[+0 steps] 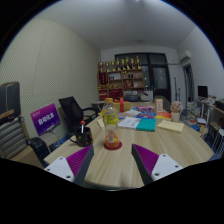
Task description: Pour water
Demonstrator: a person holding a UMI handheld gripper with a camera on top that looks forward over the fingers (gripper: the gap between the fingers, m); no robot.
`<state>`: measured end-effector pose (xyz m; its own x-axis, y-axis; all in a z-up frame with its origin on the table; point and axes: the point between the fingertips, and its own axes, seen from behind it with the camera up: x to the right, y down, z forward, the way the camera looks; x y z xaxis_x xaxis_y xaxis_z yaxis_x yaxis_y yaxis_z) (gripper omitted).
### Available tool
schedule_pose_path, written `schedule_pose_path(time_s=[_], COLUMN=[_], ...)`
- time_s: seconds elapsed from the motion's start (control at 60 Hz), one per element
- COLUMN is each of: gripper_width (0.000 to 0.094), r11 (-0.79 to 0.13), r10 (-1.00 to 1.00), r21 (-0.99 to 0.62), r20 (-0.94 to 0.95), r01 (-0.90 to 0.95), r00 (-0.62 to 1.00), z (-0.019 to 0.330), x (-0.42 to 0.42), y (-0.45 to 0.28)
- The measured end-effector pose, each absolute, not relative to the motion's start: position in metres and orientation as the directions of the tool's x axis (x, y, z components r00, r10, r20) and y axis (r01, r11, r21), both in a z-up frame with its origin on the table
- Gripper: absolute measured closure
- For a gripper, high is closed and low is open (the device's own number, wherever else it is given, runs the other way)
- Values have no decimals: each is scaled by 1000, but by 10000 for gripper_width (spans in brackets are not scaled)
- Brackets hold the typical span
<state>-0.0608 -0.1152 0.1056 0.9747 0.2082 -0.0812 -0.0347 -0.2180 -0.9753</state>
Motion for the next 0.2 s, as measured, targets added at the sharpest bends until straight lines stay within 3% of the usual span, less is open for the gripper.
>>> schedule_pose_path(time_s=[0.2], gripper_width=[101], r11=[-195], r10=[215], r21=[-979], r20=[-106], r01=[-63], r00=[971], z=[104], x=[-44], y=[-195])
